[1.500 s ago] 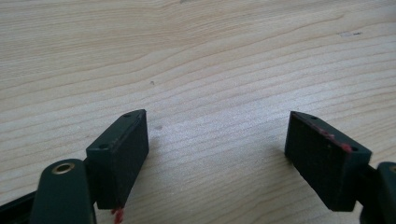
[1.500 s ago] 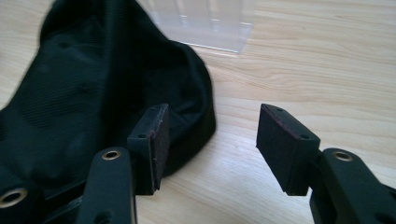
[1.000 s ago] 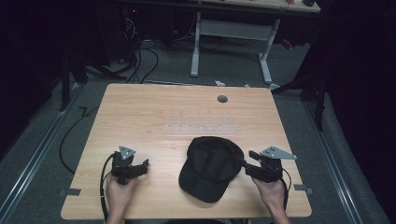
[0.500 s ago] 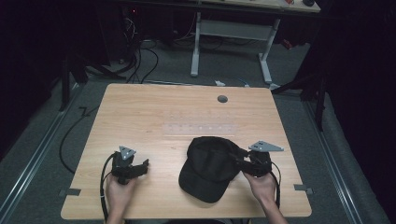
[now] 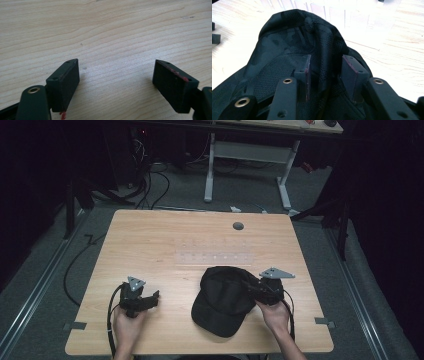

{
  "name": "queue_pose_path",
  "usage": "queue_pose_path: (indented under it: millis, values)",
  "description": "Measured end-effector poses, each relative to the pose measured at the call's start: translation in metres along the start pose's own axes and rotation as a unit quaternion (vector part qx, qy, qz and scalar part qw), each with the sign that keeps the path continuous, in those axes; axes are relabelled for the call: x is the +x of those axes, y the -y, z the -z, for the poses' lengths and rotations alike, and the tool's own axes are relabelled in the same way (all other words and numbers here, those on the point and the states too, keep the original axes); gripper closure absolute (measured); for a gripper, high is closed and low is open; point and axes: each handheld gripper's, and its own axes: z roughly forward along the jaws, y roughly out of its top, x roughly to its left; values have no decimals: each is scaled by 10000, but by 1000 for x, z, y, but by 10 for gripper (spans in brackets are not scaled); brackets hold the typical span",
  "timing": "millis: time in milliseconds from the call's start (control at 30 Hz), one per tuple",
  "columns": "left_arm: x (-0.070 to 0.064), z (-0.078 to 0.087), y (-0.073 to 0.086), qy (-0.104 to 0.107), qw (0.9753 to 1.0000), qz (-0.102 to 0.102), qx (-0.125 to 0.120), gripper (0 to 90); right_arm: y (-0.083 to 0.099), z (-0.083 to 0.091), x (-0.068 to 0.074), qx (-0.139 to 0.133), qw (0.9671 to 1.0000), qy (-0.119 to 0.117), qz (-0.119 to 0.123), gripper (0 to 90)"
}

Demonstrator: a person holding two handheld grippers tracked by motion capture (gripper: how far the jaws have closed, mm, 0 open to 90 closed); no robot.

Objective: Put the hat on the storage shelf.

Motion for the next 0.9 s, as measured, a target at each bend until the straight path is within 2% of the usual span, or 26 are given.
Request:
queue_pose_path:
  millis: [200, 300, 433, 500, 700, 900]
  values:
    - [0, 0, 0, 0, 10000, -1, -1, 218, -1, -3, -2, 10, 9999, -32, -140, 640]
    - [0, 0, 0, 0, 10000, -1, 0, 218, -3, -4, -3, 49, 9997, -123, -182, 684]
    - [0, 0, 0, -1, 10000, -2, -1, 218, -3, -5, -4, 92, 9997, -112, -203, 752]
    - [0, 0, 0, -2, 10000, -1, -1, 218, -3, -7, -5, 136, 9993, -205, -267, 803]
    - [0, 0, 0, 0, 10000, -1, -2, 218, -3, -7, -5, 120, 9993, -211, -295, 852]
    - [0, 0, 0, -3, 10000, 4, -4, 219, -3, -5, -4, 45, 9996, -224, -177, 863]
